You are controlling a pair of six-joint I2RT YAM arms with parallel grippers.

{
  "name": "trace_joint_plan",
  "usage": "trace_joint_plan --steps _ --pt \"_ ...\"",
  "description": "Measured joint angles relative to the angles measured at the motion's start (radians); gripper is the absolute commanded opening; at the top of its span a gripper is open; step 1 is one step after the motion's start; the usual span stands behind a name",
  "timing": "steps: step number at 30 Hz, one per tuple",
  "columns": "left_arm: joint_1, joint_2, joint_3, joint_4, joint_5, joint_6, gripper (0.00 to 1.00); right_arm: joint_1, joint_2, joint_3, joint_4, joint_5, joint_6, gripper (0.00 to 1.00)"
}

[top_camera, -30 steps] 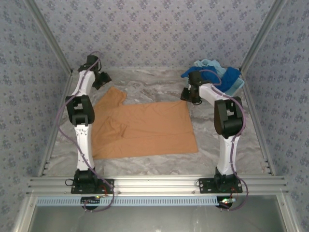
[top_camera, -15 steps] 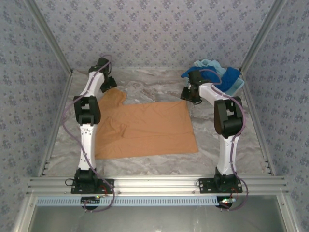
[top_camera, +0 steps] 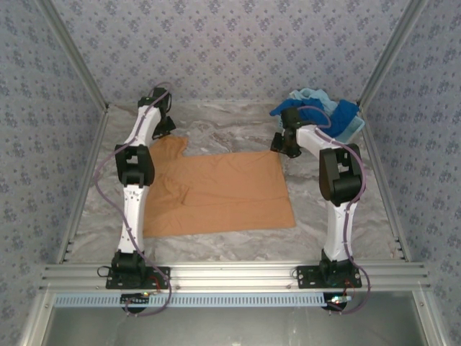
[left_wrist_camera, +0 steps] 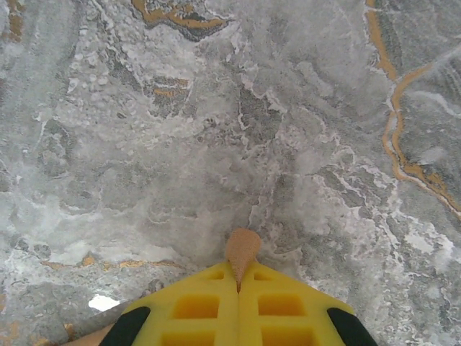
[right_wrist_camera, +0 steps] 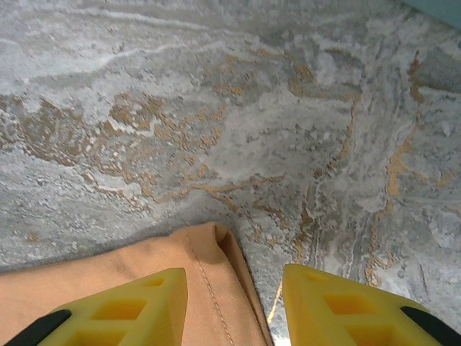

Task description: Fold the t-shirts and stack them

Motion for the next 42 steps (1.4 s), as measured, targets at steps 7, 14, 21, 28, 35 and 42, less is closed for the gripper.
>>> trace_joint_plan --steps 7,14,21,28,35,42 --pt "0.000 -0.003 0.002 -0.014 0.016 0.000 0.00 0.005 0.083 0.089 0.000 -0.005 0.000 0.37" --pt "0.000 -0.021 0.002 -0.053 0.045 0.000 0.00 0.008 0.119 0.123 -0.014 -0.009 0.000 0.23" --pt "0.000 -0.088 -0.008 -0.077 0.064 0.002 0.00 0.011 0.120 0.124 -0.014 -0.010 -0.014 0.00" --pt "-0.001 -0.337 -0.280 -0.063 0.093 0.004 0.00 0.029 0.057 0.057 -0.006 -0.008 -0.052 0.00" --pt "-0.001 -0.675 -0.686 -0.048 0.148 -0.009 0.00 0.039 -0.097 -0.044 0.011 -0.019 -0.122 0.00" --pt "-0.001 -1.019 -1.005 -0.048 0.210 -0.039 0.00 0.048 -0.270 -0.209 0.022 -0.006 -0.151 0.00"
